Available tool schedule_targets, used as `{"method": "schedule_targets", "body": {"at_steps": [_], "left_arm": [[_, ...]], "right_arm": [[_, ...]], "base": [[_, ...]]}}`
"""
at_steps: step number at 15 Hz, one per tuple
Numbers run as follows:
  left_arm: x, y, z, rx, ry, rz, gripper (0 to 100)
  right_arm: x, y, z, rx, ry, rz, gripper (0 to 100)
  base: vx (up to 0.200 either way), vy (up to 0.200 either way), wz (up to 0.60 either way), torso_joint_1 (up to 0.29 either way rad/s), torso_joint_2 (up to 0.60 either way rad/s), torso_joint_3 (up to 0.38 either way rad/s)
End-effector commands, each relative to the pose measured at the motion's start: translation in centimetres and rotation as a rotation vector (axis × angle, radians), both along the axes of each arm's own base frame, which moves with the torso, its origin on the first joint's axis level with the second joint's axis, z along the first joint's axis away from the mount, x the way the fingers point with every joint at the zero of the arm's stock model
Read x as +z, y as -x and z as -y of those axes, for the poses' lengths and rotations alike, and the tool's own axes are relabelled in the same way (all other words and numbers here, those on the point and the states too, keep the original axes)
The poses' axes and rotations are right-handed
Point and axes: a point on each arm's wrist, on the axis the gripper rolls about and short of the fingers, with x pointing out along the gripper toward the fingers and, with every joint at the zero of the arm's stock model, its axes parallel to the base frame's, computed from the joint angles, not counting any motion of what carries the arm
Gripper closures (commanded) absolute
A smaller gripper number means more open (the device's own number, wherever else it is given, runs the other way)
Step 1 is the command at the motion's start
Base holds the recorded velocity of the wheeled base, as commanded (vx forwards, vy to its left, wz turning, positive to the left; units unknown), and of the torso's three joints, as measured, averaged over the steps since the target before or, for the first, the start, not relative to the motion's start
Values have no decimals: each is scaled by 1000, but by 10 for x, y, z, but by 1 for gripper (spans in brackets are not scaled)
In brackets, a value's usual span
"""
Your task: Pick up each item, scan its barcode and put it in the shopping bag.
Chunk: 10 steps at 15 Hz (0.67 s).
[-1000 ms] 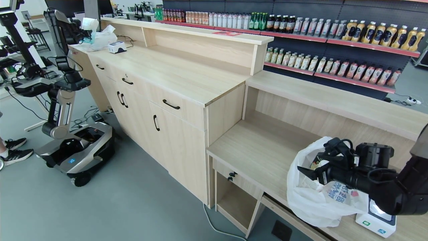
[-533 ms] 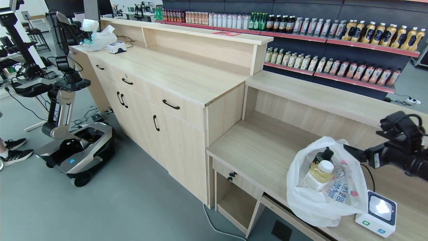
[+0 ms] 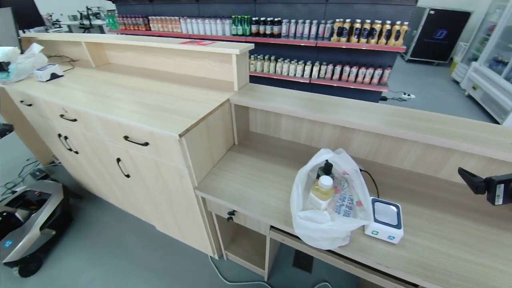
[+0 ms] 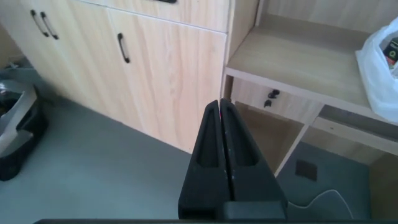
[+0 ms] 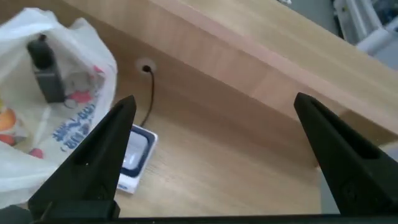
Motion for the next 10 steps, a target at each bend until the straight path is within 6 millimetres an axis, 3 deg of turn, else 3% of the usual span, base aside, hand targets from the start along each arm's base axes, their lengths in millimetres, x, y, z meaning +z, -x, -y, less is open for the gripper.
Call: {"method": "schedule_targets", "body": {"at_steps": [1,4,5,6,10], "left_arm": [[0,0,0,1,0,0,100],[0,0,0,1,0,0,100],[0,0,0,2,0,0,100],[0,0,0,2,0,0,100],[0,0,0,1,0,0,100]], "right_arm": [[12,26,-15,-51,-10,55,0],[19,49,-21,-146,-18,79,0],[18,60,-24,-130,-103,120,0],[8,73,-28,-104,-189,133,0],[-37,126,-43,-57,-204,117,0]], "base": [[0,0,-600,2,-7,2],[0,0,-600,4,2,2],[0,0,0,0,0,0],[0,0,0,0,0,0],[0,0,0,0,0,0]]}}
